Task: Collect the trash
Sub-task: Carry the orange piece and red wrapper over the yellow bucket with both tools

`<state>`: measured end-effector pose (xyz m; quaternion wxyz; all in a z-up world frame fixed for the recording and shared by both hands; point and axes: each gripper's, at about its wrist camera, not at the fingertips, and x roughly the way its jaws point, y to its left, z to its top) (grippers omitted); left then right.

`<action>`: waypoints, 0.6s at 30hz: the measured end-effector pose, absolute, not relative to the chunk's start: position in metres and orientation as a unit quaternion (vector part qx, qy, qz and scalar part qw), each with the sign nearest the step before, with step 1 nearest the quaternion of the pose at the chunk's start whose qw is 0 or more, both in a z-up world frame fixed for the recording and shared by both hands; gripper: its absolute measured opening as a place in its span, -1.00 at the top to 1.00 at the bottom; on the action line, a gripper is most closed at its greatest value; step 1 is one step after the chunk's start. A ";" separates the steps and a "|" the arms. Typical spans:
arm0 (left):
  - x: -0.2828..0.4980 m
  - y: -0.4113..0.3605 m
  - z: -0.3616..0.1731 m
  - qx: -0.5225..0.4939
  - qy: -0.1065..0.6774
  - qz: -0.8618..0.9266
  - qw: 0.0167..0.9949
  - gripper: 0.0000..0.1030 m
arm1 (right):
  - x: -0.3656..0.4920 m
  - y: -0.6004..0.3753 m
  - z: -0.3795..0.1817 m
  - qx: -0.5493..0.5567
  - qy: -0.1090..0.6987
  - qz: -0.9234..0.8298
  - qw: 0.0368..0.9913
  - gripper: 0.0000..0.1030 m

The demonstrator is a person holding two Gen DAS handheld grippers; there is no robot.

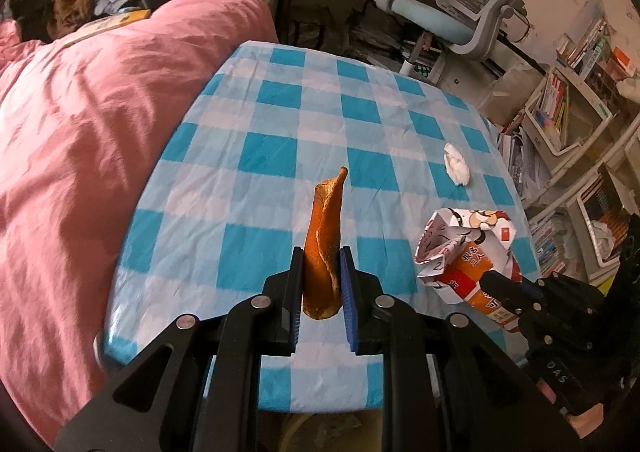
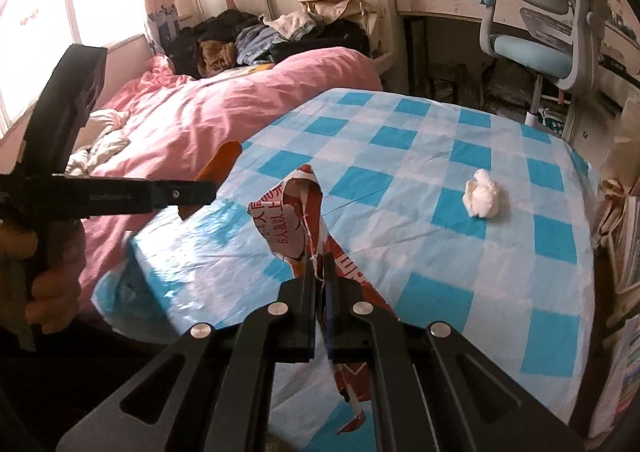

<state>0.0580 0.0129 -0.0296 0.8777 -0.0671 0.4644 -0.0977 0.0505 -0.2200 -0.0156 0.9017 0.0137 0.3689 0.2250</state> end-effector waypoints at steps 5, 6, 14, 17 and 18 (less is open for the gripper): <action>0.036 0.013 -0.026 -0.051 0.455 -0.086 0.885 0.67 | 0.032 -0.215 -0.014 0.030 0.361 0.247 0.899 0.92; 0.031 0.013 -0.025 -0.048 0.453 -0.085 0.886 0.67 | 0.027 -0.213 -0.014 0.031 0.361 0.253 0.897 0.92; 0.001 0.017 -0.022 -0.037 0.443 -0.075 0.893 0.67 | -0.010 -0.195 -0.021 0.026 0.376 0.292 0.879 0.92; -0.008 0.019 -0.022 -0.037 0.441 -0.074 0.894 0.67 | -0.019 -0.192 -0.023 0.021 0.379 0.297 0.876 0.92; -0.010 0.019 -0.022 -0.037 0.440 -0.073 0.894 0.67 | -0.022 -0.191 -0.024 0.021 0.379 0.297 0.876 0.92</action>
